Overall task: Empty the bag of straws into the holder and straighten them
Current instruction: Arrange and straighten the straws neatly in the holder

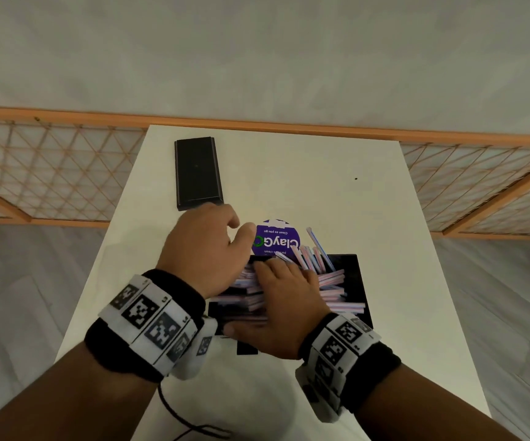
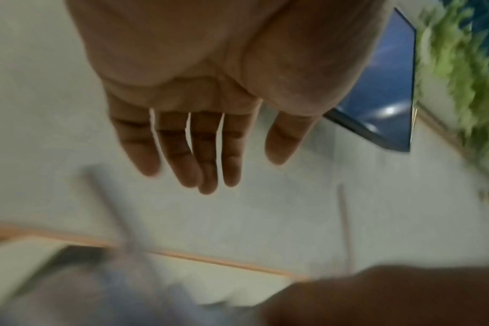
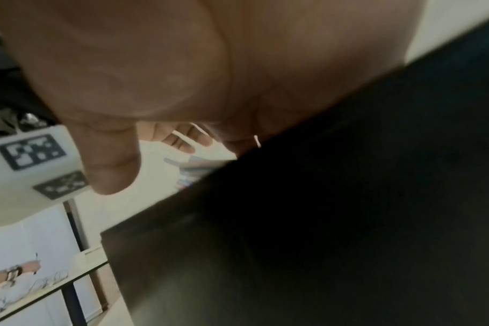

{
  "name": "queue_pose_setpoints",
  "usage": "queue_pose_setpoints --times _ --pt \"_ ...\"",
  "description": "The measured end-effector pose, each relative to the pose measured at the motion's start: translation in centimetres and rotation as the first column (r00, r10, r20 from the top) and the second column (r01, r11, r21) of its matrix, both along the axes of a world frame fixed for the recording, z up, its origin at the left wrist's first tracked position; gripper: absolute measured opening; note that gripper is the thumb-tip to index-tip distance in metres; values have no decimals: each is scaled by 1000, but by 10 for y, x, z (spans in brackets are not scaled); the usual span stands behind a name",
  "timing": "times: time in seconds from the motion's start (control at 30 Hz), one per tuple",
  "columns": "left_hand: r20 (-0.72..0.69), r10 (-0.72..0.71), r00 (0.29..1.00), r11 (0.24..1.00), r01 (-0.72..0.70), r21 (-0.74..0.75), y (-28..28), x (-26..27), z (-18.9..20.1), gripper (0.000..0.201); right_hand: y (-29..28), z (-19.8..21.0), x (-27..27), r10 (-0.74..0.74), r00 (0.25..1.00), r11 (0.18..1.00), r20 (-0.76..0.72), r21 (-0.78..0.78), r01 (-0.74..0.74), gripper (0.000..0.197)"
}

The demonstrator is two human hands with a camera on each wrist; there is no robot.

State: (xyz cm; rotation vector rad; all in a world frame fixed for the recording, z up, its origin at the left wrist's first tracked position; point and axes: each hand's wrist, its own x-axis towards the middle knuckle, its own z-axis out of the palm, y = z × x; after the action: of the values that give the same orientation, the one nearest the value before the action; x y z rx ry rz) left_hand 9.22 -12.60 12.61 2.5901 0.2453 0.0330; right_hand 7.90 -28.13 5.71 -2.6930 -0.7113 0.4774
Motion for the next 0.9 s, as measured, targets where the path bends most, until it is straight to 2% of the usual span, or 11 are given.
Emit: queue_pose_setpoints --times 0.07,0.1,0.13,0.17,0.27,0.4,0.53,0.7,0.83,0.9 --pt "-121 47 992 965 -76 -252 -13 11 8 21 -3 3 4 20 998 1000 -61 25 -18 104" --pt "-239 55 970 910 -147 -387 -20 17 10 18 -5 5 7 43 993 998 -107 43 -38 106" --pt "-364 37 931 858 -216 -467 -26 22 11 17 -7 6 10 69 986 996 -153 58 -61 108" --pt "-462 7 887 836 -259 -484 -31 26 11 18 -10 8 12 95 977 994 -190 66 -84 110" --pt "-554 -44 832 934 -163 -319 -39 35 7 24 -18 7 20 149 958 987 -245 102 -128 118" --pt "-547 -85 833 951 -96 -293 -48 41 1 15 -24 3 22 171 956 980 -237 144 -140 121" --pt "-490 -103 865 990 42 -133 -59 43 4 29 -26 -4 15 165 969 970 -182 206 -127 116" --pt "-514 -164 842 986 124 -111 -75 47 -1 30 -28 -16 12 166 979 962 -120 237 -134 99" --pt "-527 -196 827 980 154 -122 -83 52 -3 49 -31 -24 12 191 976 955 -102 248 -161 101" --pt "-505 -182 843 983 137 -125 -85 55 -5 44 -30 -24 12 194 977 952 -88 258 -166 97"
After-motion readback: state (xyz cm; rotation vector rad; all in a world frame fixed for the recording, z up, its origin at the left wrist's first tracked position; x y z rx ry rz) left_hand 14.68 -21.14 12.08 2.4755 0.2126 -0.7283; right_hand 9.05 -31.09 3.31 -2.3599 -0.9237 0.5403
